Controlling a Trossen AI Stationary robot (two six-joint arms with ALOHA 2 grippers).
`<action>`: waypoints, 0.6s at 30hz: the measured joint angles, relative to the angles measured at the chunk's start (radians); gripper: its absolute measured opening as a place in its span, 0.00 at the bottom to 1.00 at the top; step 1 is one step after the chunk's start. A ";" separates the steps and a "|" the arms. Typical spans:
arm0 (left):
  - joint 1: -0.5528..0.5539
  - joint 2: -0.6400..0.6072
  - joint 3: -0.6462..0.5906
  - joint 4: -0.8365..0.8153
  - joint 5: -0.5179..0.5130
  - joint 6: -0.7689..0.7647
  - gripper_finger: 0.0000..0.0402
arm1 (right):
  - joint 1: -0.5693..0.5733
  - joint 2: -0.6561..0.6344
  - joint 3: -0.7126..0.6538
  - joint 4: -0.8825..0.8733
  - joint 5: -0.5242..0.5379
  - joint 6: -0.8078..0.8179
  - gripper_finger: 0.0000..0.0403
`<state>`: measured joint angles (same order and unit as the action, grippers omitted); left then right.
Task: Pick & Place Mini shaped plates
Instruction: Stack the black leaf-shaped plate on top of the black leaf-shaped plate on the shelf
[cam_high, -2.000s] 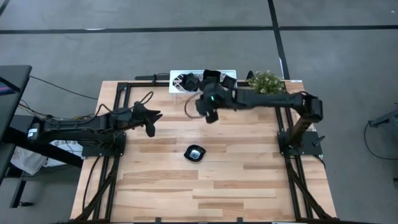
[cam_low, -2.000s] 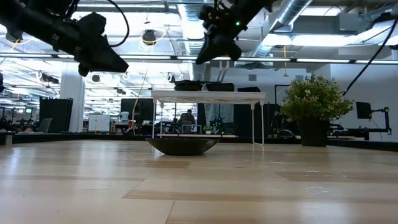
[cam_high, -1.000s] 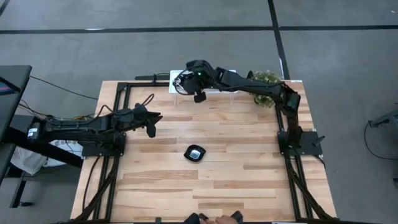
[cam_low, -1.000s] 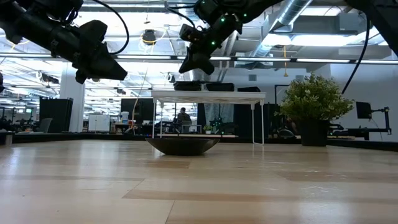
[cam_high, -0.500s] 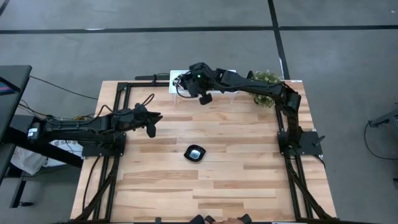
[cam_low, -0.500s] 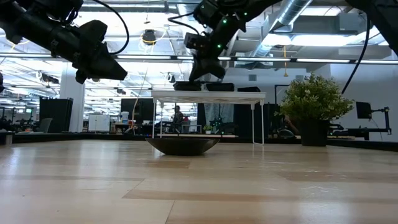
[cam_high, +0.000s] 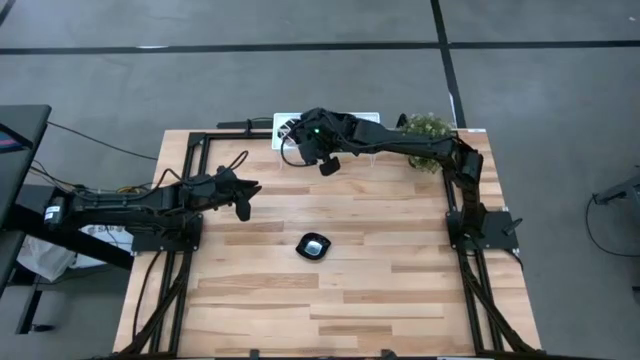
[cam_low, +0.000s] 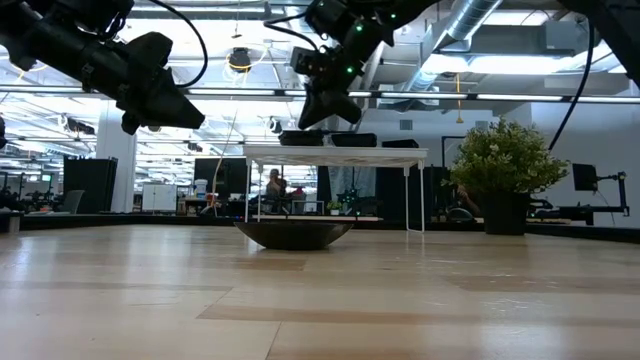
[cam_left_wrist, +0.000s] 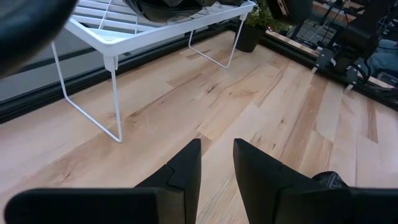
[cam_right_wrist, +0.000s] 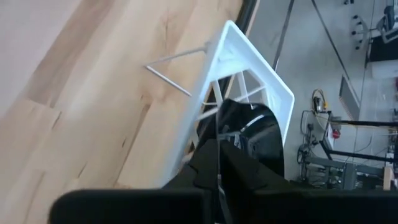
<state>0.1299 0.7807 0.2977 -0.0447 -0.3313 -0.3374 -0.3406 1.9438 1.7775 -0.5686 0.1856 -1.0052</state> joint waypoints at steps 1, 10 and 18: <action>0.000 0.000 0.000 0.000 0.000 0.000 0.24 | 0.004 0.000 0.000 0.000 0.000 -0.004 0.05; 0.000 0.000 0.000 0.000 0.000 0.000 0.24 | 0.018 0.000 0.000 -0.013 0.007 -0.015 0.21; 0.000 0.000 0.000 0.000 0.000 0.000 0.24 | -0.005 0.000 0.000 -0.025 0.027 -0.015 0.23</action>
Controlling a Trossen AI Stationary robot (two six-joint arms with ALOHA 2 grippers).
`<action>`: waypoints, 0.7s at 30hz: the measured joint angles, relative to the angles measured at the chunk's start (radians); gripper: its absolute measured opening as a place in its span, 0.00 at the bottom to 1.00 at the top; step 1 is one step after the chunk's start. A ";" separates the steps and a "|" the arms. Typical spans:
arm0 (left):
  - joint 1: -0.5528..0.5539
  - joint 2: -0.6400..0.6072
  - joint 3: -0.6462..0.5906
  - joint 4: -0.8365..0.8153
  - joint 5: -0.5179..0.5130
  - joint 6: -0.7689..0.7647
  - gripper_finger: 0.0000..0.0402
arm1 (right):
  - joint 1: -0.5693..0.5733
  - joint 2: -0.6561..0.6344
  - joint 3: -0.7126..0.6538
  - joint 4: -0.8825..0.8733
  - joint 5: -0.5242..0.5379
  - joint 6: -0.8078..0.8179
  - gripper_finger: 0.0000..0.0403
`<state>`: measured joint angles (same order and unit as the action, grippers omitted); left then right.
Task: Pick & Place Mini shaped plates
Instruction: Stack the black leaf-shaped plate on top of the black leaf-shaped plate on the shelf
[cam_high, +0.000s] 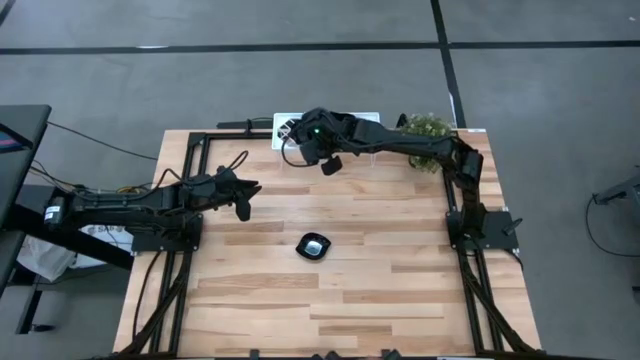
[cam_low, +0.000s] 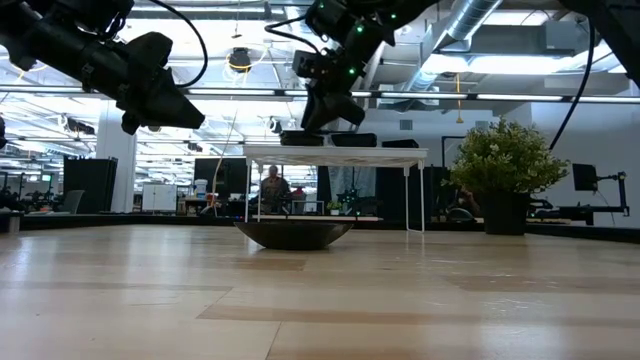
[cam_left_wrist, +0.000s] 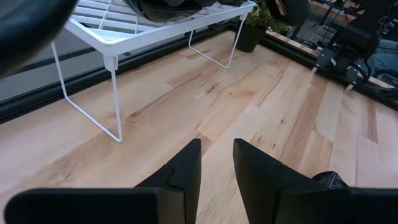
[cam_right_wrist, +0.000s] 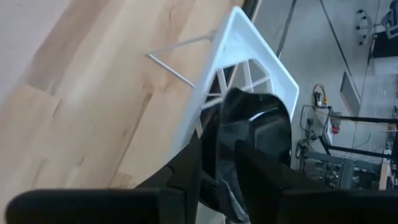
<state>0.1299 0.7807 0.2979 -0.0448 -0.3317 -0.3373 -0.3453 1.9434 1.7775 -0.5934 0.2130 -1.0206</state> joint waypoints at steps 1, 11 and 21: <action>0.000 0.000 0.000 0.000 0.000 0.000 0.24 | -0.003 0.000 0.000 0.000 -0.001 0.000 0.23; 0.000 0.000 0.000 0.000 0.000 0.000 0.24 | -0.018 0.000 0.000 -0.010 -0.025 0.010 0.23; 0.000 0.000 0.000 0.000 0.000 0.000 0.24 | -0.024 0.000 0.000 -0.013 -0.071 0.020 0.17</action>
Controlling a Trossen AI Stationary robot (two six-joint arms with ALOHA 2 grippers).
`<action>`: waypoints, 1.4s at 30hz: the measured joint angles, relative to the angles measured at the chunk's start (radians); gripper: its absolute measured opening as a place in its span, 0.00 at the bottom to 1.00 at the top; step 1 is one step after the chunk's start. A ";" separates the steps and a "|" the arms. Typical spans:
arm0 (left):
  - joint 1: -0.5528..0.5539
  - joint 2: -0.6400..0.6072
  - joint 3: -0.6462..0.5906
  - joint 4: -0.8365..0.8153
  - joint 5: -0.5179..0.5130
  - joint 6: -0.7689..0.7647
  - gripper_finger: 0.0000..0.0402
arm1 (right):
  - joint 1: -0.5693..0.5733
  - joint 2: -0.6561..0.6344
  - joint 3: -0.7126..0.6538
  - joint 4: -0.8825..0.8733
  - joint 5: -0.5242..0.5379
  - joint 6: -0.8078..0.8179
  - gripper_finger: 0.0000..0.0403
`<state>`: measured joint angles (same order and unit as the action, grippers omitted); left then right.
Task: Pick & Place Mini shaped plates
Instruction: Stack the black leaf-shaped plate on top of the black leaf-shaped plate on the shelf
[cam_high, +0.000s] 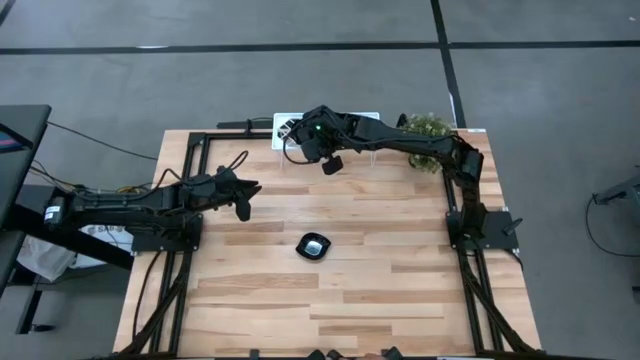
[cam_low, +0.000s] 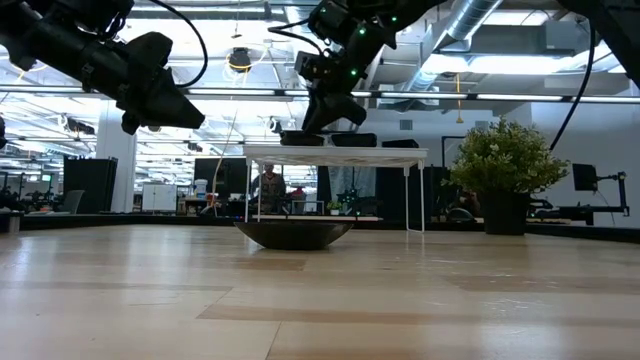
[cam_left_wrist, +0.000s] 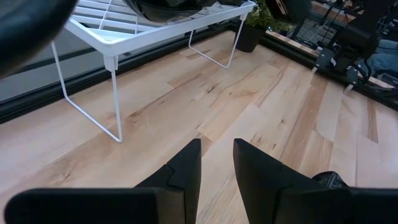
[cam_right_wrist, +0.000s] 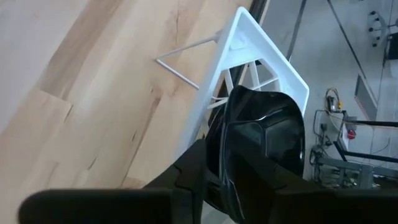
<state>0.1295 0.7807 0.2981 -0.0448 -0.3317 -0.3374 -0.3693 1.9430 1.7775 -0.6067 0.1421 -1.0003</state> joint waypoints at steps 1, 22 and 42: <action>0.000 0.000 0.000 0.000 0.000 0.000 0.24 | -0.004 0.000 0.000 0.000 -0.011 0.004 0.15; 0.000 0.000 0.000 0.000 0.000 0.000 0.24 | -0.006 0.003 0.000 0.034 0.023 -0.054 0.00; 0.000 0.000 0.000 0.000 0.000 0.024 0.24 | 0.004 -0.052 -0.001 -0.081 0.018 -0.333 0.00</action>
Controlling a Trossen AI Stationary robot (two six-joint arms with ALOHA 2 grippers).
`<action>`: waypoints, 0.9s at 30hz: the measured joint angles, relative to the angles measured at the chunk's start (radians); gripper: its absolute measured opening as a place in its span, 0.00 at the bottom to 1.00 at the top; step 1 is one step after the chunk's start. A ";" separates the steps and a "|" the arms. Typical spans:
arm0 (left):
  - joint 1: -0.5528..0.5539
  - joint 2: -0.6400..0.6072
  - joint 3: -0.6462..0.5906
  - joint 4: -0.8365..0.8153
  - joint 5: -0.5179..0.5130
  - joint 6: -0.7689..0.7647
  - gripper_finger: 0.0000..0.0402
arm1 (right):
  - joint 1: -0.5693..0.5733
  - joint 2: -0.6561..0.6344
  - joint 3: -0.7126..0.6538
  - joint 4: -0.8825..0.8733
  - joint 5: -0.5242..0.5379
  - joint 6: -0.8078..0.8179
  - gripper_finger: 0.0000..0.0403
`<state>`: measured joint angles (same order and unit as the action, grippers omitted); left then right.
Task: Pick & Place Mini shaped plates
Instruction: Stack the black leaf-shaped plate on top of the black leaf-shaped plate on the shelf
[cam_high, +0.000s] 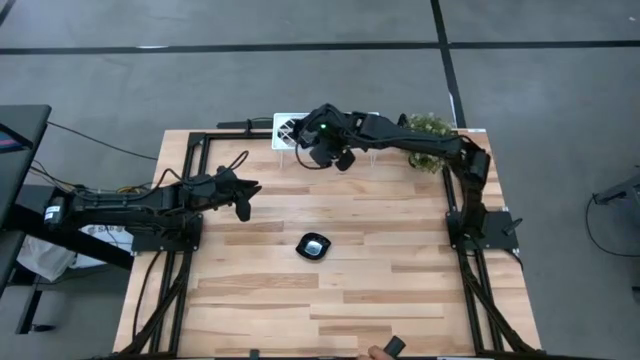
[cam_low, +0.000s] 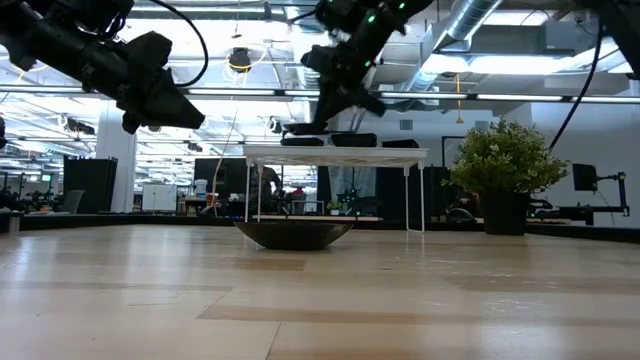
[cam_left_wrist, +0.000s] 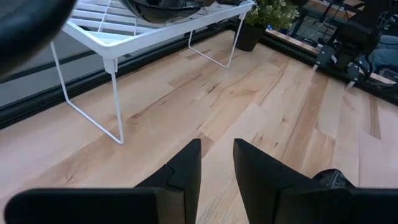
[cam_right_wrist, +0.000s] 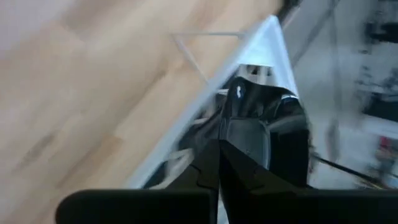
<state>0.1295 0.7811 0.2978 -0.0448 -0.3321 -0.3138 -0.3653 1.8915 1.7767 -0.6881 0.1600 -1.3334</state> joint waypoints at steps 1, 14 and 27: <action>0.000 0.000 0.000 0.000 0.000 0.001 0.24 | -0.001 -0.014 0.000 -0.026 -0.018 0.008 0.00; 0.000 0.112 0.000 0.151 -0.047 0.003 0.24 | -0.054 -0.182 0.001 -0.090 -0.449 -0.120 0.00; 0.000 0.269 0.000 0.363 -0.015 -0.005 0.24 | -0.211 -0.097 0.000 -0.075 -0.607 -0.374 0.00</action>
<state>0.1295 1.0496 0.2977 0.3179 -0.3468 -0.3187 -0.5767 1.7942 1.7771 -0.7630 -0.4469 -1.7073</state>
